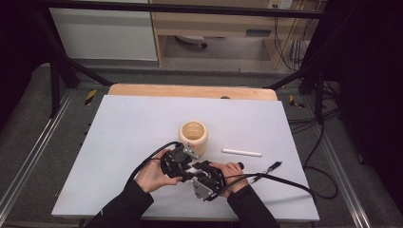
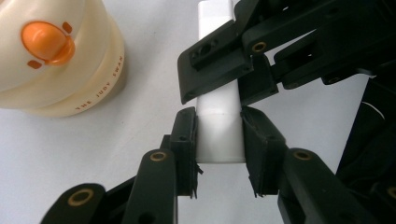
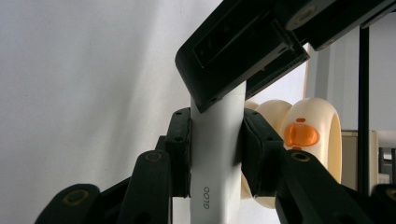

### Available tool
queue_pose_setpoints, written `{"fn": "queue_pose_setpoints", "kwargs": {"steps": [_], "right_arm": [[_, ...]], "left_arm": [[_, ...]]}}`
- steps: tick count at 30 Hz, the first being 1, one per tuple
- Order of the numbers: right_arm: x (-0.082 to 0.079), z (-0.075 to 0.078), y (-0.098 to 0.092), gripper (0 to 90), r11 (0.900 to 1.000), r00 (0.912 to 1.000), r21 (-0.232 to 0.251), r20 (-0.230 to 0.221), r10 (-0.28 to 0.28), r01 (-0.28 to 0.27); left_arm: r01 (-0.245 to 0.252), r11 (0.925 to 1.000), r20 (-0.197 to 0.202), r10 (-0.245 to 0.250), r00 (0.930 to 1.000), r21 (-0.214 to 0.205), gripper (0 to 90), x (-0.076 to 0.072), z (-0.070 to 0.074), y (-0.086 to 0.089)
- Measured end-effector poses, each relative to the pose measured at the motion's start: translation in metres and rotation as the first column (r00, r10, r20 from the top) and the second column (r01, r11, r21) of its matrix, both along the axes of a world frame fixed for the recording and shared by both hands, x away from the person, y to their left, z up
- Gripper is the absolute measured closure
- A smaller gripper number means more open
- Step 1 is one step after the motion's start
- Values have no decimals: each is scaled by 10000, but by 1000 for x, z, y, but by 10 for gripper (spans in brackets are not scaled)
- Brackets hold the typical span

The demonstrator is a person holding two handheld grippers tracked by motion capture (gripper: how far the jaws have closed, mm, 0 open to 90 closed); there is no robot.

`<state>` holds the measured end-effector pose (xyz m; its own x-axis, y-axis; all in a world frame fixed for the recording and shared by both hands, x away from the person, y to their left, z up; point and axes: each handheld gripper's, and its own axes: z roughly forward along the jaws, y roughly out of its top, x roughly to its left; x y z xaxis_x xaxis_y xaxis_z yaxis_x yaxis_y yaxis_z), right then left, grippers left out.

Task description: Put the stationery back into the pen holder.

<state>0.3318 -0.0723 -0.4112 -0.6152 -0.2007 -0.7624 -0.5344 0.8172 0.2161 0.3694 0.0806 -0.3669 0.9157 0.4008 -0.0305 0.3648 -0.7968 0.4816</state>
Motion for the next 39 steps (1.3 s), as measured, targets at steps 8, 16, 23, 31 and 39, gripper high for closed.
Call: {"fn": "queue_pose_setpoints", "kwargs": {"steps": [8,16,23,31,39], "right_arm": [[3,0,-2,670,9995,9995,-115,-80,-291,290],[7,3,-5,670,9982,9976,-53,-338,-602,600],[12,7,-12,669,9931,9917,391,-697,-1080,1109],[16,7,-23,669,9851,9824,694,-1130,-1487,1571],[19,8,-37,669,9649,9628,1225,-1701,-2100,2322]], "left_arm": [[147,9999,557,-143,9983,-68,603,-3,2,6],[-86,9991,969,126,9952,-418,466,-5,4,32],[-414,9970,1304,497,9902,-655,352,-7,-8,60],[-979,9886,1345,1130,9844,-1141,244,-11,-26,90],[-1751,9703,1294,1977,9717,-1670,172,-14,-38,119]]}}
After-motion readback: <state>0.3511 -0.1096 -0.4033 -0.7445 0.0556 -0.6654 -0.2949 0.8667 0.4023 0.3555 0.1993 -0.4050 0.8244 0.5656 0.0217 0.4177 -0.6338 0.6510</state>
